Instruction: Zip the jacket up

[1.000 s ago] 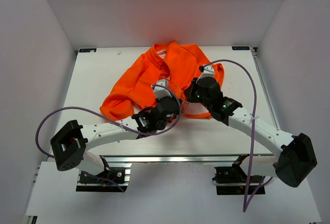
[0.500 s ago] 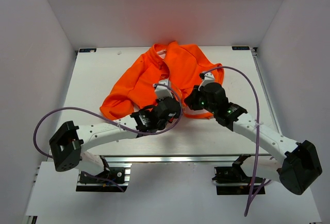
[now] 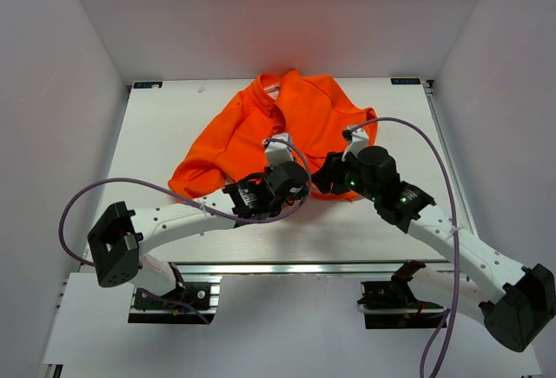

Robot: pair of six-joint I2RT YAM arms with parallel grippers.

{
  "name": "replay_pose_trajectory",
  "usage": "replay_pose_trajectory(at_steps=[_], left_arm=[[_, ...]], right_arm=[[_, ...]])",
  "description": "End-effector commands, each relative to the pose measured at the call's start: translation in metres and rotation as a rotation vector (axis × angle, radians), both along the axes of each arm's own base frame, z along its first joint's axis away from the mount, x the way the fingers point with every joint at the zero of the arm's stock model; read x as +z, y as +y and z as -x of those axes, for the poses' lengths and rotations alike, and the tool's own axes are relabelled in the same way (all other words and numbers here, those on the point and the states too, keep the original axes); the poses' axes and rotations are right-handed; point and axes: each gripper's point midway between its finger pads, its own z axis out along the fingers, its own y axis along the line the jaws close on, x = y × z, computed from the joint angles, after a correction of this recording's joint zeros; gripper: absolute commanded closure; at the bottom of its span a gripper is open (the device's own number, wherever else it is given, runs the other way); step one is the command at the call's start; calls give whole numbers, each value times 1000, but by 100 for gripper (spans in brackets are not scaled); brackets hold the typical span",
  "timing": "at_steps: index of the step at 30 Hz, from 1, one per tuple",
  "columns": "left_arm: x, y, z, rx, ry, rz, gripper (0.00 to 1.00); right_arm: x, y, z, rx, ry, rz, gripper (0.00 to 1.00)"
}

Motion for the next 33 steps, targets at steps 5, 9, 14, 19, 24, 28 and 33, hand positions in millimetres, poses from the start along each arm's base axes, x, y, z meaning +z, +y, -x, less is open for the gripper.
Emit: replay_pose_trajectory(at_steps=[5, 9, 14, 19, 24, 28, 33], left_arm=[[24, -10, -5, 12, -9, 43, 100], [22, -10, -7, 36, 15, 14, 100], [23, -14, -6, 36, 40, 20, 100], [24, -14, -1, 31, 60, 53, 100], [27, -14, 1, 32, 70, 86, 100], [30, -14, 5, 22, 71, 119, 100], [31, -13, 6, 16, 73, 123, 100]], right_arm=[[9, -9, 19, 134, -116, 140, 56], [-6, -8, 36, 136, -106, 257, 51], [-9, 2, 45, 73, -105, 250, 48], [-5, 11, 38, -43, -143, 194, 48], [-9, 16, 33, -129, -152, 184, 49], [-11, 14, 26, -194, -162, 143, 49], [-12, 6, 17, -282, -175, 143, 49]])
